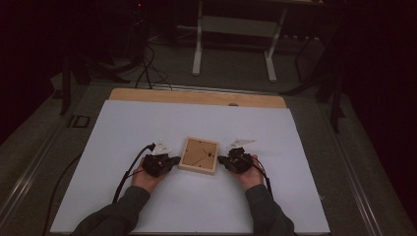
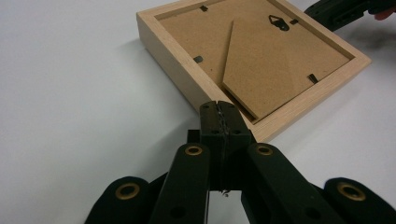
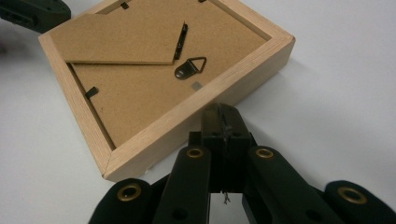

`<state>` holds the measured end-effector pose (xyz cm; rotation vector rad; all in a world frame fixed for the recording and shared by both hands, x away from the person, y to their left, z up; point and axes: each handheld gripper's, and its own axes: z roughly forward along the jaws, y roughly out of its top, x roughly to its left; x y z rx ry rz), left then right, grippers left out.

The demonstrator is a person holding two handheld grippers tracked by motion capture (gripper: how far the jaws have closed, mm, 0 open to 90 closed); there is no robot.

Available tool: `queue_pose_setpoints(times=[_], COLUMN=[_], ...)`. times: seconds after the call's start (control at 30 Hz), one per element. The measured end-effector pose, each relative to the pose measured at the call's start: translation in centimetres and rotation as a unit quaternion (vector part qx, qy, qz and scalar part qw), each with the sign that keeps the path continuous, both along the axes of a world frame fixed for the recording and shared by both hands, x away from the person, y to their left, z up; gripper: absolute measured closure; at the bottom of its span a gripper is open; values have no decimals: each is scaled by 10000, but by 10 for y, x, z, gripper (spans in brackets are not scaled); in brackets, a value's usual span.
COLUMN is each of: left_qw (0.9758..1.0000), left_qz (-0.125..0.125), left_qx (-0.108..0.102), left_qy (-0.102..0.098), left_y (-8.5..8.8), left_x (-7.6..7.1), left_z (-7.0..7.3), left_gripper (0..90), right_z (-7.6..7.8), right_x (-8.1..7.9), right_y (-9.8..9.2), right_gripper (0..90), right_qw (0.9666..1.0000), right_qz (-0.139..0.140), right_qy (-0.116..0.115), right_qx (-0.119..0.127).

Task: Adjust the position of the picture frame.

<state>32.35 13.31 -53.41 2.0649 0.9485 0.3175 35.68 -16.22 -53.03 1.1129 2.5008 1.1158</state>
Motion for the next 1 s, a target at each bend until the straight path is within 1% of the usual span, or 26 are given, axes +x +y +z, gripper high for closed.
queue_pose_setpoints(times=[0.1, 0.13, 0.17, 0.27, 0.37, 0.47, 0.53, 0.8, 1.0], left_qw=[10000, 9999, 9999, 9998, 9998, 9999, 9999, 10000, 10000], left_qz=[-3, -10, 1, -37, -10, 26, 29, -7, -50], left_qx=[10, 81, 105, 196, 172, 133, 148, 73, 52], left_qy=[-27, -75, -75, -90, -71, -64, -76, -52, -25], left_y=[0, -1, -1, -1, -1, -2, -3, -7, -6], left_x=[-1, -2, -2, -4, -4, -5, -6, -8, -8], left_z=[0, 0, 0, 0, -1, -1, -1, -2, -2], left_gripper=[900, 900, 900, 900, 900, 900, 900, 900, 900], right_z=[0, 0, -1, 0, 1, 1, 0, -1, -1], right_x=[0, 1, 0, -4, -8, -6, -5, -1, 0], right_y=[0, 0, 1, 0, 1, 1, 1, -2, -2], right_gripper=[900, 900, 900, 900, 900, 900, 900, 900, 900], right_qw=[10000, 10000, 10000, 10000, 9999, 10000, 10000, 10000, 10000], right_qz=[-12, -24, -41, 52, 101, 81, 51, -62, -57], right_qy=[3, 3, -7, -6, -35, -23, -23, -49, -47], right_qx=[18, 32, 29, 6, -35, -17, -24, -6, 29])
